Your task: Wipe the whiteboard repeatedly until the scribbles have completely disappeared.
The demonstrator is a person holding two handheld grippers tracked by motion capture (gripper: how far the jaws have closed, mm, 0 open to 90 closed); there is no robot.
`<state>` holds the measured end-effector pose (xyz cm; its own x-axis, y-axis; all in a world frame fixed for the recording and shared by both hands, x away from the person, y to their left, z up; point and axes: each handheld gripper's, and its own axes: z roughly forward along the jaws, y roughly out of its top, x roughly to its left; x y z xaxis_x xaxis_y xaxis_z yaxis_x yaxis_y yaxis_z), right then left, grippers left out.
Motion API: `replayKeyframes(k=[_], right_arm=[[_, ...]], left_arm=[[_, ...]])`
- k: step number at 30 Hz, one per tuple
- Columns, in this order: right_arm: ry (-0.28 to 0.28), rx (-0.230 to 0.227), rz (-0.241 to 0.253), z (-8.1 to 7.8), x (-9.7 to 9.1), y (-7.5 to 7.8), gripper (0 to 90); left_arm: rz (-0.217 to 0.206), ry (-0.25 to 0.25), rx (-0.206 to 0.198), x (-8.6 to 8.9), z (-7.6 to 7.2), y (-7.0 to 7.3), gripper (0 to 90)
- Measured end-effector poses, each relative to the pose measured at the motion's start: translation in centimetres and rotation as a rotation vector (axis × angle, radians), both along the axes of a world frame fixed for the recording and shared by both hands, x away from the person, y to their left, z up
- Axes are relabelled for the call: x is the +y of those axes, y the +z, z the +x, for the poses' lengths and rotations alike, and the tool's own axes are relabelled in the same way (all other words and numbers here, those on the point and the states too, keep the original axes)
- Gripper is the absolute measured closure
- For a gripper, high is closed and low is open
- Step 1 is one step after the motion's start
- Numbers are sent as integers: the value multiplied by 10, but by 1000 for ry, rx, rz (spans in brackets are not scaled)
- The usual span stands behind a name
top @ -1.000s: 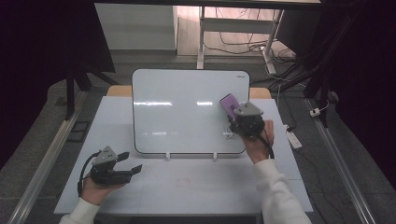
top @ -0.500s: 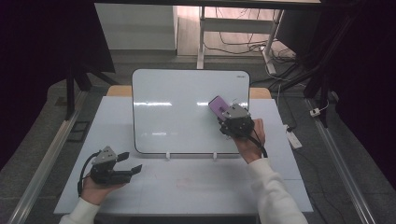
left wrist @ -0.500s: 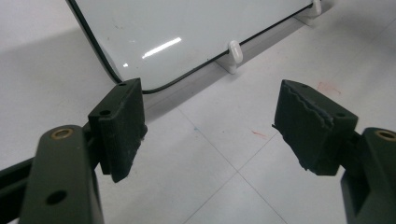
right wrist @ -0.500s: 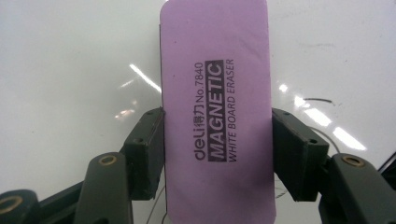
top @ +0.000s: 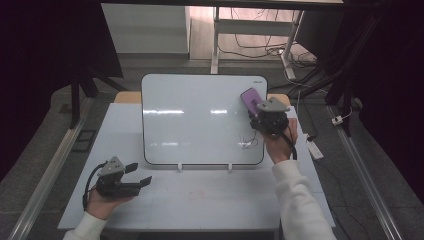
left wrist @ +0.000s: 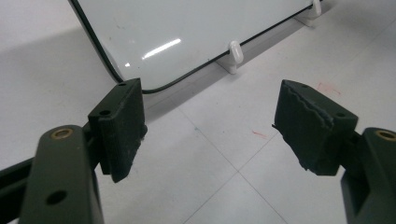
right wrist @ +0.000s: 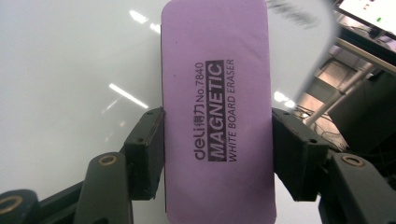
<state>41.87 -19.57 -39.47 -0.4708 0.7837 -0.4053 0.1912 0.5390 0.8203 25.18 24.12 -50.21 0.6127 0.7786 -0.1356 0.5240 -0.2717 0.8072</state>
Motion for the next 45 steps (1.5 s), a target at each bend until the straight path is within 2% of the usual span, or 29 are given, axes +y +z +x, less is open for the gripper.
replayKeyframes(k=[3,6,8,11,14,16,20,25,28,32,34,45], right_arm=[[47,5,-48,-15,11,-18,402],[82,3,-87,-27,14,-32,403],[73,20,-58,-25,6,-30,403],[25,14,-19,-16,-10,-20,402],[5,10,-4,-12,-17,-15,402],[5,1,-14,-14,-16,-18,402],[52,14,-50,-30,-6,-36,402],[132,42,-129,-56,9,-67,403],[137,46,-129,-61,4,-75,402],[93,49,-70,-55,-11,-69,402],[78,44,-56,-51,-14,-64,402],[38,6,-32,-32,-5,-40,401]], left_arm=[[2,0,1,0,0,0,254],[1,1,2,0,0,0,254],[1,1,2,-1,0,0,254],[3,-2,2,-1,0,0,253],[1,-1,3,-1,0,0,253],[1,-1,3,0,0,0,253],[1,0,1,0,0,0,253],[1,-3,-1,-1,0,0,253],[0,-3,-1,-1,0,1,253],[2,-5,1,-2,0,0,253],[1,-5,1,-2,0,0,253],[2,-6,2,-2,0,0,253]])
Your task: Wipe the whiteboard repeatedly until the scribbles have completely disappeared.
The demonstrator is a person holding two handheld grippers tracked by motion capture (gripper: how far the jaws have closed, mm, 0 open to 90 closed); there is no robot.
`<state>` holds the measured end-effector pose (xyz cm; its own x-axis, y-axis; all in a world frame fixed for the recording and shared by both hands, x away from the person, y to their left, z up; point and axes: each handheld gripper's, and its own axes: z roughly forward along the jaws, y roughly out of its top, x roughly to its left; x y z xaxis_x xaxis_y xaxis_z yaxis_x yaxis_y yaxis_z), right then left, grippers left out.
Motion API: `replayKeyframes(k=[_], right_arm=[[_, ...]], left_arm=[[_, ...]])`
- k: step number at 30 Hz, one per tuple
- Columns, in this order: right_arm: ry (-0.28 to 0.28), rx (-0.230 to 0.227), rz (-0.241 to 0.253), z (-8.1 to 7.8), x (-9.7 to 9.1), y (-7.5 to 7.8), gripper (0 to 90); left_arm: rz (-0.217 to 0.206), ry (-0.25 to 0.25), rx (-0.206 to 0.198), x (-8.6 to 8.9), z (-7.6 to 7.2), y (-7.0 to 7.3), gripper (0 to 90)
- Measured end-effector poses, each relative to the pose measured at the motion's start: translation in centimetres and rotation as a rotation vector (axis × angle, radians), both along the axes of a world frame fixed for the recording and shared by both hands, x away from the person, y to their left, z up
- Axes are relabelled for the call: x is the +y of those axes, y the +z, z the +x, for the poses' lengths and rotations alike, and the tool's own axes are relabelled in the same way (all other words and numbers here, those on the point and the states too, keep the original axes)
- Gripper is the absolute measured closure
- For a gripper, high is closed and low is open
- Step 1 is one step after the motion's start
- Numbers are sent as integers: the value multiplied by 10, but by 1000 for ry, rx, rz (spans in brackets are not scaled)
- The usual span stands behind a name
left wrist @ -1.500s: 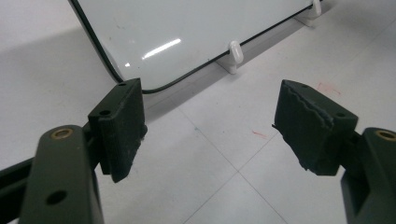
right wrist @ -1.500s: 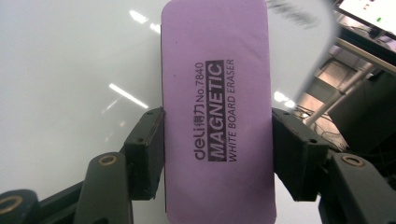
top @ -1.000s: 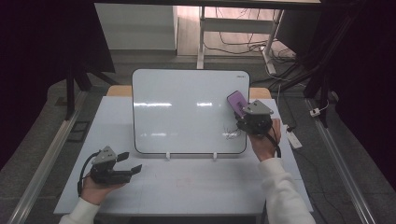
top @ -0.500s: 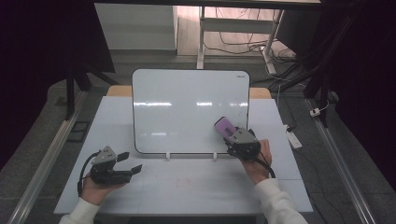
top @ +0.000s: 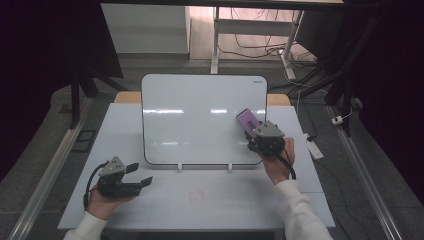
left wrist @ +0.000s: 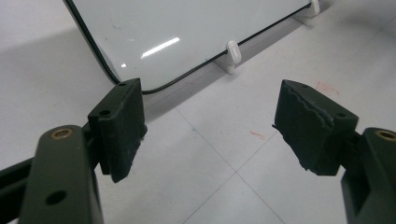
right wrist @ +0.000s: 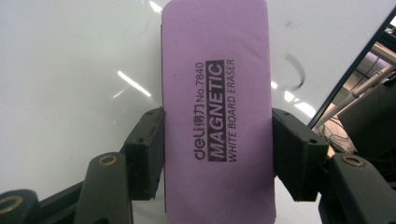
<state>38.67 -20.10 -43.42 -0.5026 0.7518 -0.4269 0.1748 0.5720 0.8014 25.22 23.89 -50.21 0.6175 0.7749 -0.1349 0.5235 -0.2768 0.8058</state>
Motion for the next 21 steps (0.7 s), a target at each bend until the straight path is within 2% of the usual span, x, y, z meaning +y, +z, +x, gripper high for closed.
replayKeyframes(k=[10,14,21], right_arm=[[-63,-13,66,23,0,28,401],[-80,-10,114,29,-7,33,401],[-98,-22,135,34,-13,39,401]], left_arm=[[0,0,0,1,0,0,253],[1,-1,-1,1,0,0,253],[1,-1,-1,1,0,0,253]])
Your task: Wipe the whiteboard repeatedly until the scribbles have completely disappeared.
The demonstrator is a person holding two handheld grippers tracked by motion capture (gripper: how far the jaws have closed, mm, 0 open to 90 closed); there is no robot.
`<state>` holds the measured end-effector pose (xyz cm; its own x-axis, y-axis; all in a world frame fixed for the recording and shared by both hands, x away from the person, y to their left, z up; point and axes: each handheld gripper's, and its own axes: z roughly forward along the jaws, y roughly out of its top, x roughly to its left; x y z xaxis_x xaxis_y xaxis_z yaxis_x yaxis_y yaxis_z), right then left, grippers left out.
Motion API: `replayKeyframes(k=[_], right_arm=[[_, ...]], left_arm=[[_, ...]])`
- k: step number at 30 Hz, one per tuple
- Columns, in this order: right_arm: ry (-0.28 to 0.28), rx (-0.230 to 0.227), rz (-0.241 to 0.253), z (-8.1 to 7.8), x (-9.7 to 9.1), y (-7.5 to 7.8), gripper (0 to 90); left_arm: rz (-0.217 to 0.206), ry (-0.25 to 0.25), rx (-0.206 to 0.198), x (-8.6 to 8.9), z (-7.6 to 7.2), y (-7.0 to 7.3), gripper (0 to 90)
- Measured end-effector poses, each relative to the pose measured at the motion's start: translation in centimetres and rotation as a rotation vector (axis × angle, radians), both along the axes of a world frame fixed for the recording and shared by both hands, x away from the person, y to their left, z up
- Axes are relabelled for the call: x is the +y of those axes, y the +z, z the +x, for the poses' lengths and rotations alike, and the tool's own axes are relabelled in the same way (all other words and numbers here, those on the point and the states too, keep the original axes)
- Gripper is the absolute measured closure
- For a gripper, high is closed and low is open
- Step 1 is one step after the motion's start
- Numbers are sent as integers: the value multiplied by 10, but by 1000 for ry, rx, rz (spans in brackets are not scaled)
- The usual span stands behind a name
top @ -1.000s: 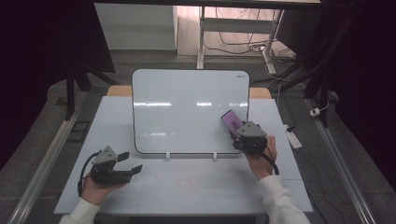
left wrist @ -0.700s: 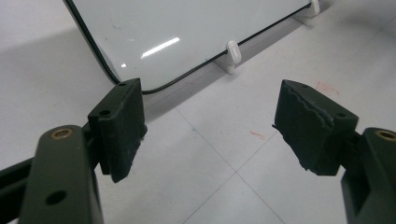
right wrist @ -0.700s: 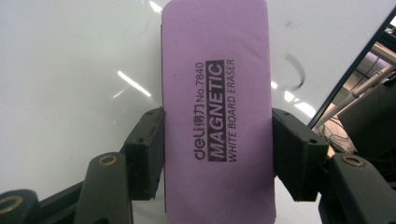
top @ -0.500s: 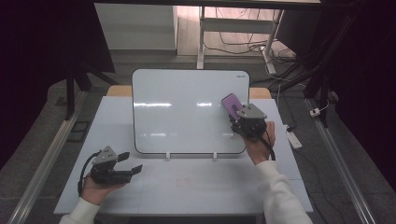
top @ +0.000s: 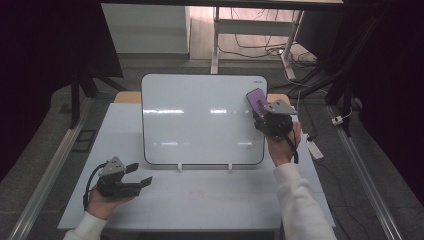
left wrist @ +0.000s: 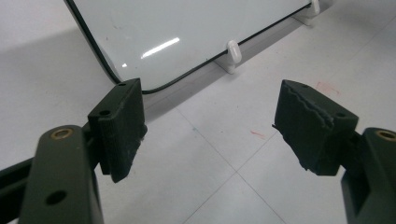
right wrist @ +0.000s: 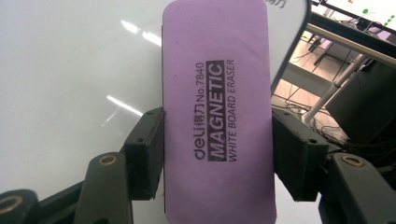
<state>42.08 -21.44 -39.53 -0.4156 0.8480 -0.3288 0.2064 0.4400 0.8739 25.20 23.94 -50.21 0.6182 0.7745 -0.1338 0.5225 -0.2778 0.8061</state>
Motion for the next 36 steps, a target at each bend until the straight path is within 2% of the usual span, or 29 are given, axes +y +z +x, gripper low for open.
replayKeyframes(k=[3,6,13,17,21,26,29,33,36], right_arm=[[-1,0,-1,0,0,0,401],[9,-1,-22,-2,1,-1,401],[42,9,-73,-14,4,-15,402],[88,19,-115,-26,10,-30,402],[124,42,-118,-42,12,-50,402],[163,54,-177,-61,14,-73,402],[182,52,-205,-69,15,-82,402],[177,26,-199,-66,12,-79,402],[146,3,-196,-55,12,-65,402]], left_arm=[[2,0,1,0,0,0,253],[2,0,1,0,0,0,253],[4,-3,3,-1,0,-1,253],[3,-3,2,-1,0,0,252],[2,-2,3,-1,0,0,253],[5,-7,2,-3,0,0,252],[4,-5,3,-3,0,0,252],[3,-4,3,-3,0,0,252],[5,-7,4,-3,0,-1,252]])
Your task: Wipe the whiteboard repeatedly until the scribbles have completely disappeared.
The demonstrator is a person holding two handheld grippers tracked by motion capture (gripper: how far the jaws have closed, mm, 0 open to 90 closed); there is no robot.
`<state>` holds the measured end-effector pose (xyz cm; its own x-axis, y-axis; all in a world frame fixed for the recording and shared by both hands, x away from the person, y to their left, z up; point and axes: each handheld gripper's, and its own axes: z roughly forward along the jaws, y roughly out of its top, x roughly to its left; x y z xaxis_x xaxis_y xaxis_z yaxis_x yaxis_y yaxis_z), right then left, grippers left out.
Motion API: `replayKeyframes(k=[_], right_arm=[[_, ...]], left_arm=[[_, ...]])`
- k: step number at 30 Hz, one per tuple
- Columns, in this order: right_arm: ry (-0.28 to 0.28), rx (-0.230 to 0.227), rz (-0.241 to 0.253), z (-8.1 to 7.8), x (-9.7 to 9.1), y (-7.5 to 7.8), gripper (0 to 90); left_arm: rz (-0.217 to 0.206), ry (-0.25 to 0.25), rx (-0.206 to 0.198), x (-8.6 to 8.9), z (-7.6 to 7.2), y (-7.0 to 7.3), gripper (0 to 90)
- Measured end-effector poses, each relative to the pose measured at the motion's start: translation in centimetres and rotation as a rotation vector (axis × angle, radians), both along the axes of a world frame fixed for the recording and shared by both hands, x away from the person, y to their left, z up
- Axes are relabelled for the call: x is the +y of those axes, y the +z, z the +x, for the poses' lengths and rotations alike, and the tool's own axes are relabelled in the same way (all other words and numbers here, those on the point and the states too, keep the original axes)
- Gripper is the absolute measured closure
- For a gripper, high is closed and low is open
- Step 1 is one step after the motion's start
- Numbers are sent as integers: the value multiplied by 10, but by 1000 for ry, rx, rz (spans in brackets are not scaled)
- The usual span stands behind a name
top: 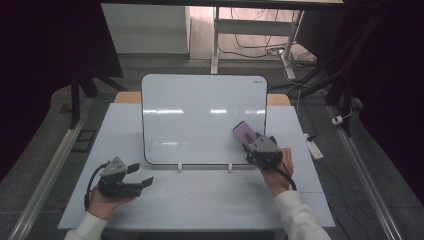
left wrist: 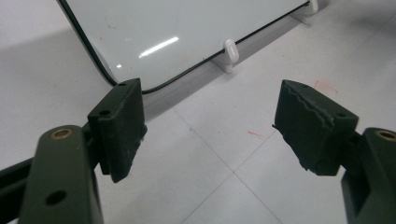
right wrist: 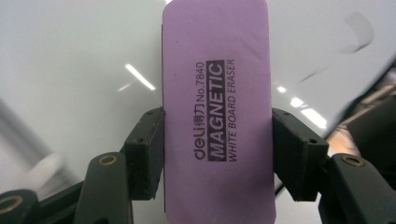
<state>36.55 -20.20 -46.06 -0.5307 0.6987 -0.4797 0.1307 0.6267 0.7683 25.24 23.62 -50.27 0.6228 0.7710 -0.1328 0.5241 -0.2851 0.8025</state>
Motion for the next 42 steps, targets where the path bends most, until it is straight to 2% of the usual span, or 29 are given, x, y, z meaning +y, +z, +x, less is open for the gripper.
replayKeyframes(k=[3,7,11,15,19,23,25,30,36,42], right_arm=[[-29,-17,23,15,1,19,402],[-62,-17,84,37,-2,43,402],[-95,-32,125,52,-6,60,402],[-113,-39,160,61,-11,70,401],[-110,-46,160,63,-12,71,402],[-122,-54,188,64,-17,72,402],[-121,-57,186,64,-16,71,402],[-77,-46,124,56,-8,63,402],[-3,-29,29,32,7,37,402],[63,8,-10,6,9,5,402]], left_arm=[[1,-2,1,0,0,0,252],[-3,0,0,1,0,0,252],[-3,0,0,1,0,0,252],[-5,-1,-1,1,0,0,252],[-4,0,1,1,0,0,252],[-4,-1,-1,1,-1,0,252],[-5,0,-1,1,-1,0,252],[-3,-1,-1,1,0,0,251],[-14,-1,2,2,0,0,251],[-14,4,-10,2,-1,1,253]])
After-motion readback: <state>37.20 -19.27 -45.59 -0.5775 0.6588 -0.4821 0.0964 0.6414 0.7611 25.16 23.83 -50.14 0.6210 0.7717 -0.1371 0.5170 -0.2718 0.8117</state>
